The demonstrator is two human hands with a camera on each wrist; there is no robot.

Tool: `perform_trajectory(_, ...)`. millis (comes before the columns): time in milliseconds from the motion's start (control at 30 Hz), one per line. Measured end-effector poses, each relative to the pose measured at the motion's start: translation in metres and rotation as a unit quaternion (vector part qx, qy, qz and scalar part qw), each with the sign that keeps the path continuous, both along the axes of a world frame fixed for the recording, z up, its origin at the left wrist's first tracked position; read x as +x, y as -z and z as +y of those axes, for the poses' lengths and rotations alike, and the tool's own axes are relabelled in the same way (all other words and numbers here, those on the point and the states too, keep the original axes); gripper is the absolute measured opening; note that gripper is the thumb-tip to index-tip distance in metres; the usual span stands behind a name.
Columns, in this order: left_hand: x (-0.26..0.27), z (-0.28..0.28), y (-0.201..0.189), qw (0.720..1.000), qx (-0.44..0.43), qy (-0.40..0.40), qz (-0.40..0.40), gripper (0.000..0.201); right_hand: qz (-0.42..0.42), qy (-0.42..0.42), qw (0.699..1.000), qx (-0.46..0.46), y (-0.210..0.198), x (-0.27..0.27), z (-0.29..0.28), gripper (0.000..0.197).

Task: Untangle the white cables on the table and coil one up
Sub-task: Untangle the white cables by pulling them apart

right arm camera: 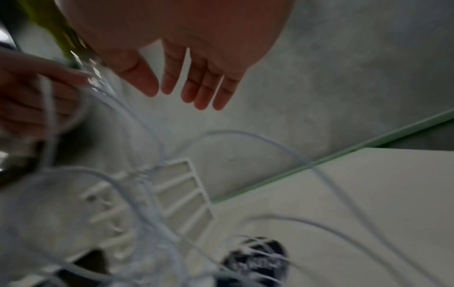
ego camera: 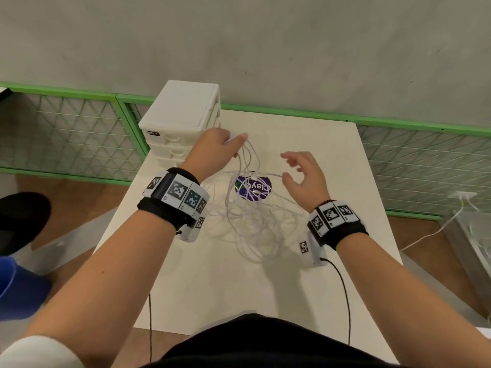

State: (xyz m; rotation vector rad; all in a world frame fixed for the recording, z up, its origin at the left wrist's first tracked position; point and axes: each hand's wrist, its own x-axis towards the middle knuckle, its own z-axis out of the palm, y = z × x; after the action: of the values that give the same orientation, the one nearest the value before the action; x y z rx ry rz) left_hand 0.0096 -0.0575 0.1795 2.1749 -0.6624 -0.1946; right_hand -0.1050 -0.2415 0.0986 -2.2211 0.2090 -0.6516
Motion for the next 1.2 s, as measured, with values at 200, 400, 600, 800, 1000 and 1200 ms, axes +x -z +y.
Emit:
perform_trajectory(200,-0.017,-0.017,-0.015,0.996,-0.059,0.063,0.019,0.048,0.052,-0.095,0.99,0.085,-0.023,0.02,0.055,0.033)
perform_trajectory(400,-0.019,-0.015,-0.03,0.989,-0.147,0.013,-0.001,0.047,0.275,-0.103,0.956,0.008,0.006,0.024,0.045,0.098)
perform_trajectory(600,-0.011,-0.008,-0.035,0.987,-0.143,-0.028,-0.063,0.049,0.281,-0.029,0.939,-0.197,0.019,0.02,0.021,0.074)
perform_trajectory(800,0.004,0.004,-0.023,0.99,-0.097,-0.065,-0.075,0.054,0.329,-0.06,0.895,-0.296,0.026,0.008,-0.003,0.087)
perform_trajectory(1000,0.0,-0.001,-0.02,0.999,-0.024,-0.025,-0.042,0.05,0.088,-0.026,0.995,-0.04,0.008,0.008,0.015,0.025)
perform_trajectory(1200,-0.013,-0.013,-0.016,0.998,-0.007,0.055,-0.011,0.046,-0.121,-0.008,0.992,-0.027,-0.017,0.022,0.042,0.016)
